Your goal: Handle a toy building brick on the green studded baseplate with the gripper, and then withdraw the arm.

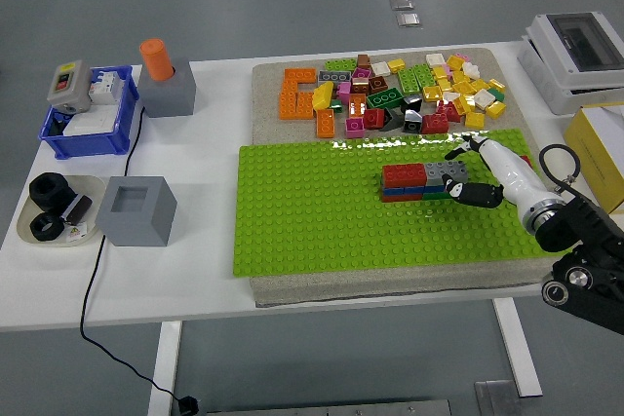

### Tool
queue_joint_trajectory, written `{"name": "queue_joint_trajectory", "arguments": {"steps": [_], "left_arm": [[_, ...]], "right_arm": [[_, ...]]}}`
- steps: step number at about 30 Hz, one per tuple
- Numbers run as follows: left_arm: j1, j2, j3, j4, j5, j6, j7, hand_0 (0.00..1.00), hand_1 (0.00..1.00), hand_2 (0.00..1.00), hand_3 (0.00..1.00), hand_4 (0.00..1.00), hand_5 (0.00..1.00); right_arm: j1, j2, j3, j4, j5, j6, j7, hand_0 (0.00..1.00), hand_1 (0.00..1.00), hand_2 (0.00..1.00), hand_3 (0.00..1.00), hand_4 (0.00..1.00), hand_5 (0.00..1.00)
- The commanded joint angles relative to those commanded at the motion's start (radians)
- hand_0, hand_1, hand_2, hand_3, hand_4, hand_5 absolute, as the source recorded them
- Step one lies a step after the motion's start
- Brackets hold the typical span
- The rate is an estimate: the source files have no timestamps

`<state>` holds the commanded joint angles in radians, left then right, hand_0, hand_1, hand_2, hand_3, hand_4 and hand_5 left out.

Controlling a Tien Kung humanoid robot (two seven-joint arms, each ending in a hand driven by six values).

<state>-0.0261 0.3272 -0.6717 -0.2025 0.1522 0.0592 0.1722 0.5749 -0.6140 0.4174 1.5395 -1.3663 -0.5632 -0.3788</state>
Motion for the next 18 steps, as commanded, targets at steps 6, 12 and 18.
{"name": "queue_joint_trajectory", "arguments": {"steps": [6, 12, 18], "left_arm": [[-0.001, -0.001, -0.002, 0.000, 0.005, 0.001, 0.000, 0.830, 0.873, 0.816, 0.701, 0.868, 0.590], [-0.003, -0.001, -0.010, 0.000, 0.017, 0.001, 0.003, 0.830, 0.873, 0.816, 0.701, 0.868, 0.589], [-0.008, 0.000, -0.007, 0.001, 0.012, 0.000, -0.001, 0.830, 0.874, 0.816, 0.700, 0.868, 0.589]], "right_arm": [[-0.025, -0.029, 0.065, 0.034, 0.017, -0.024, 0.056, 0.998, 0.918, 0.921, 0.657, 0.656, 0.241], [-0.049, -0.053, 0.166, 0.015, -0.007, -0.030, 0.050, 0.998, 0.919, 0.925, 0.671, 0.730, 0.193], [-0.075, -0.048, 0.243, -0.041, -0.036, -0.027, 0.038, 0.998, 0.919, 0.922, 0.682, 0.741, 0.169]]}}
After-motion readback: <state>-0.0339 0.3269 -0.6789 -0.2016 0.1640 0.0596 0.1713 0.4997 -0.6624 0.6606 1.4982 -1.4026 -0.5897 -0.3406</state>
